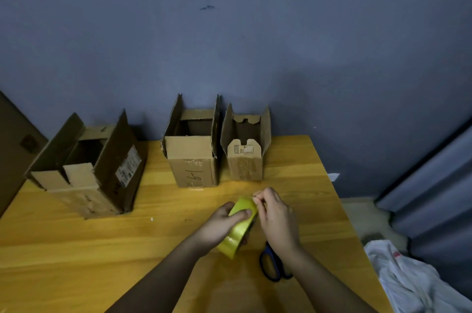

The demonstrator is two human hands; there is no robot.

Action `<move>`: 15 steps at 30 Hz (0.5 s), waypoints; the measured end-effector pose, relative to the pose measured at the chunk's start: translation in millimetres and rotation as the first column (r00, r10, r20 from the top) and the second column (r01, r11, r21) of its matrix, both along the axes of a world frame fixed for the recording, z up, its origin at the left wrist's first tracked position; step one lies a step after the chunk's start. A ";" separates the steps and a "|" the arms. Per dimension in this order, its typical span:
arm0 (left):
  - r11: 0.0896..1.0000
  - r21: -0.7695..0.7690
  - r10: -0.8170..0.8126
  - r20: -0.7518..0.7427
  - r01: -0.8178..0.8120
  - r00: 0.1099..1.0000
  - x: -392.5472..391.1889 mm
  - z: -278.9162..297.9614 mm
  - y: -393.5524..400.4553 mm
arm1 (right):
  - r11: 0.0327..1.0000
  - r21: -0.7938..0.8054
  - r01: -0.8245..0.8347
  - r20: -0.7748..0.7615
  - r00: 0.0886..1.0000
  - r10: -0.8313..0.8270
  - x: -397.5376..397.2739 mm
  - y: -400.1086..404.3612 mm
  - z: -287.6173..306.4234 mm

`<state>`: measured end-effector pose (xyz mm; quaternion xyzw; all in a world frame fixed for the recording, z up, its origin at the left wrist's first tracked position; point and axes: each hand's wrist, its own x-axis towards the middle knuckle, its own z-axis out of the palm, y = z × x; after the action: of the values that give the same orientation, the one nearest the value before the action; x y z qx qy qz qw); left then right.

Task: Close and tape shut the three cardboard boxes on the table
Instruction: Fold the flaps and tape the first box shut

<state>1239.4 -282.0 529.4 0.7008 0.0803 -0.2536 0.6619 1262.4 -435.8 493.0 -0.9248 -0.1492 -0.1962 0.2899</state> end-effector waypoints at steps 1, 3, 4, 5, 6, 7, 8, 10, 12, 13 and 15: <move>1.000 -0.006 0.000 0.001 0.000 1.000 0.9 1.3 0.3 | 1.000 -0.018 0.008 0.032 0.999 -0.008 -1.0 -1.0 1.2; 0.999 -0.044 0.003 -0.021 -0.004 1.000 2.1 3.6 -0.4 | 0.997 -0.067 0.023 0.055 0.998 -0.019 -2.0 -3.2 3.7; 0.999 -0.053 0.006 -0.033 -0.008 0.999 1.9 3.4 -1.1 | 0.995 -0.097 0.035 0.053 0.998 -0.030 -1.8 -4.5 3.6; 0.999 -0.043 0.006 -0.036 -0.007 0.999 1.8 1.5 -2.6 | 0.991 -0.122 0.048 0.038 0.998 -0.043 -1.9 -5.7 6.1; 1.000 0.023 0.001 -0.014 -0.001 1.000 1.8 -1.8 -3.6 | 0.989 -0.132 0.063 0.021 0.998 -0.061 -1.8 -6.1 9.3; 0.990 0.141 -0.021 0.039 0.016 0.999 2.0 -6.3 -3.5 | 0.991 -0.114 0.076 -0.027 0.996 -0.079 -1.6 -6.1 12.0; 0.963 0.264 -0.072 0.098 0.044 0.993 1.5 -9.6 -3.2 | 0.993 -0.077 0.088 -0.089 0.992 -0.095 -0.7 -4.9 16.3; 0.872 0.485 -0.161 0.161 0.064 0.974 1.1 -16.6 -2.8 | 0.997 -0.014 0.070 -0.223 0.972 -0.071 0.3 -3.3 17.7; 0.739 0.674 -0.201 0.197 0.017 0.960 3.6 -17.1 -3.6 | 0.998 -0.037 0.053 -0.164 0.985 -0.058 -2.4 -0.1 19.0; 0.712 0.703 -0.181 0.202 -0.013 0.963 5.7 -17.0 -4.1 | 0.997 -0.054 0.057 -0.098 0.993 -0.063 -4.1 2.6 20.7; 0.847 0.529 -0.023 0.130 -0.049 0.991 10.8 -16.1 -3.0 | 0.999 -0.026 0.035 -0.025 0.999 -0.036 -4.4 9.0 27.3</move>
<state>1250.2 -285.0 513.3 0.8709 0.1083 -0.1704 0.4480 1258.0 -426.8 520.3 -0.9334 -0.1315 -0.1874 0.2762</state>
